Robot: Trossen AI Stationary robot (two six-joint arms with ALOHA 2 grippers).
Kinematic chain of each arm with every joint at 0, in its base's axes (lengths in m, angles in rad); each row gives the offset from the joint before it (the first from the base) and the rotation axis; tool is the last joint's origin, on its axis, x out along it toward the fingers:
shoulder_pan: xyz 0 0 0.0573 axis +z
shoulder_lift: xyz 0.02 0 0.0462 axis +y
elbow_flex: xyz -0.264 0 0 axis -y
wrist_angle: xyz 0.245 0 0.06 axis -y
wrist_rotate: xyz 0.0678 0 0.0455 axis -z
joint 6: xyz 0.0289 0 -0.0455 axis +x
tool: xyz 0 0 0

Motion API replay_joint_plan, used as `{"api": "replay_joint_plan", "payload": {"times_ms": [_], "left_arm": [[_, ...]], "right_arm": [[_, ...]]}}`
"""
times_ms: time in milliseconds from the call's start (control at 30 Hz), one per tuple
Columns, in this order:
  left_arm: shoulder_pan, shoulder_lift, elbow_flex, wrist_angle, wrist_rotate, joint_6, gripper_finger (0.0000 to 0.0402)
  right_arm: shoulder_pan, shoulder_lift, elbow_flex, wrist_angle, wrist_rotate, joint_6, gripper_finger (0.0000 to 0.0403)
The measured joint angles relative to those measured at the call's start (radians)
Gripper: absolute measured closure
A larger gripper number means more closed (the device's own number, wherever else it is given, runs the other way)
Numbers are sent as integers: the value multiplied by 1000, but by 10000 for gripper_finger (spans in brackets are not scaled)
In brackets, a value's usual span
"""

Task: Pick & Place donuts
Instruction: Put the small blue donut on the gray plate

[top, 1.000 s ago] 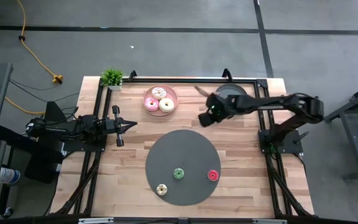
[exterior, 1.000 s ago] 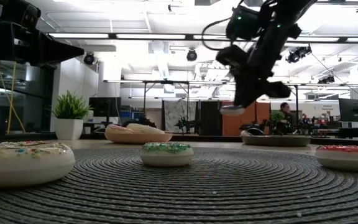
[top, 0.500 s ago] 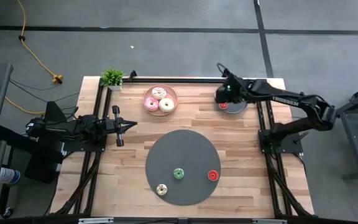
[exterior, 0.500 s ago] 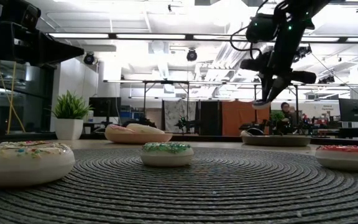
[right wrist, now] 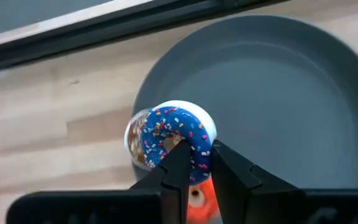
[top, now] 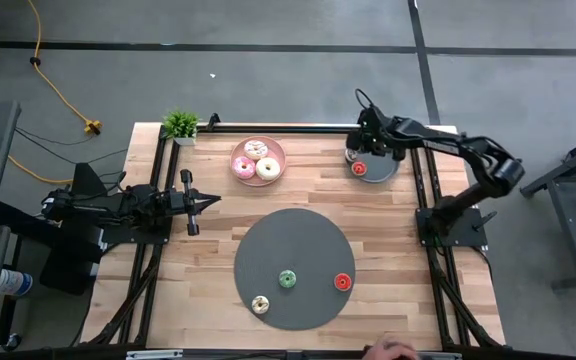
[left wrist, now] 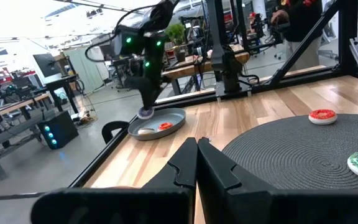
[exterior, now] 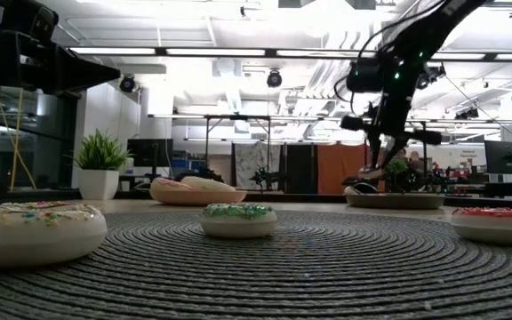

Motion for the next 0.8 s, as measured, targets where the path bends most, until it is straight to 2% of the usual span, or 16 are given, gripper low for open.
{"api": "replay_joint_plan", "payload": {"times_ms": [200,467,800], "left_arm": [[0,0,0,0,0,0,401],[0,0,0,0,1,0,401],[0,0,0,0,1,0,401]], "right_arm": [[-56,78,0,61,-56,18,350],[-100,88,0,79,-65,15,349],[-147,100,0,108,-76,-7,316]]}}
